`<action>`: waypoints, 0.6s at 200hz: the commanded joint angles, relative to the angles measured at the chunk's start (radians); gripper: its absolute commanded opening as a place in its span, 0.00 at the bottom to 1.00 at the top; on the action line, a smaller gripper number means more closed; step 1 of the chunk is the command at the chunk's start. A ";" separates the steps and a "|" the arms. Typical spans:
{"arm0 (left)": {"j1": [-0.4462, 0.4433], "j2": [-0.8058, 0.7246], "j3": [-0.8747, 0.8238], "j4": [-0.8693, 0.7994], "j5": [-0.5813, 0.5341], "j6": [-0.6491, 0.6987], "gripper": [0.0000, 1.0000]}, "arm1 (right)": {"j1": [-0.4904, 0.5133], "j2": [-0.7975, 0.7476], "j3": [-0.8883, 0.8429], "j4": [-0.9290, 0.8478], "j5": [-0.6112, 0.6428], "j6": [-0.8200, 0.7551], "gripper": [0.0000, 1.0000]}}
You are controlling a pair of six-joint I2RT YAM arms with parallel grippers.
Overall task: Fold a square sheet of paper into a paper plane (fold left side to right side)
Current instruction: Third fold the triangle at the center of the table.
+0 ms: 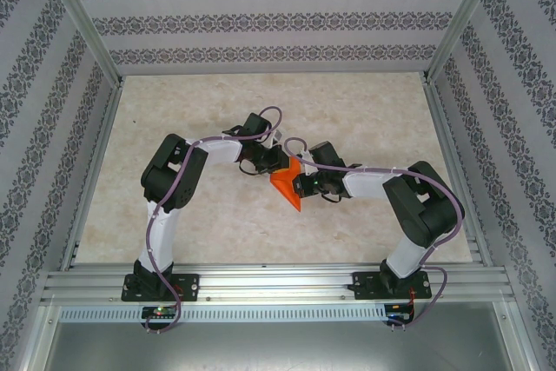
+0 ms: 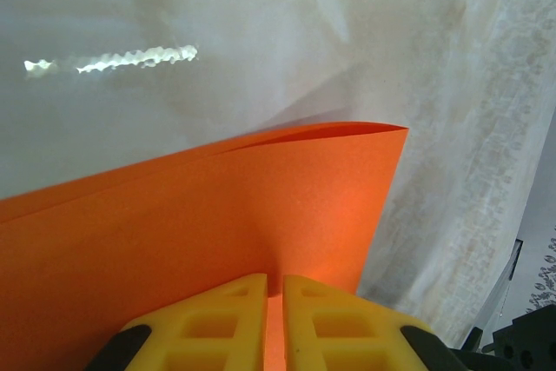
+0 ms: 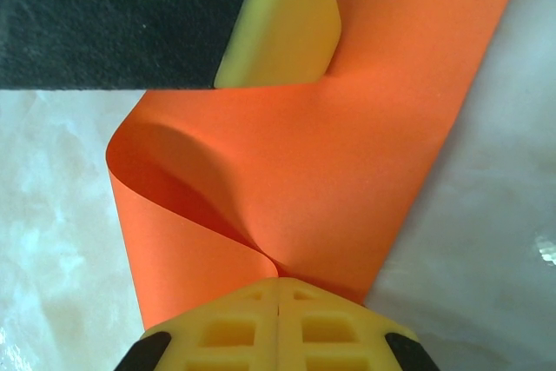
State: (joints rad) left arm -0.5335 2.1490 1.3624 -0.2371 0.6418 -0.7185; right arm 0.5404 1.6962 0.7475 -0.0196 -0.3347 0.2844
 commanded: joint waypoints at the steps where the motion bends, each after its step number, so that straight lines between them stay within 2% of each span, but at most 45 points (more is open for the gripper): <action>1: -0.030 0.054 -0.019 -0.045 -0.039 0.019 0.15 | -0.011 0.013 0.029 0.007 0.011 -0.001 0.00; 120: -0.031 0.055 -0.019 -0.044 -0.040 0.019 0.15 | -0.011 -0.009 -0.003 -0.010 0.033 0.007 0.00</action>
State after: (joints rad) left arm -0.5339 2.1490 1.3624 -0.2371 0.6418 -0.7185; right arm 0.5404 1.6966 0.7509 -0.0307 -0.3313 0.2848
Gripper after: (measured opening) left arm 0.147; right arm 0.048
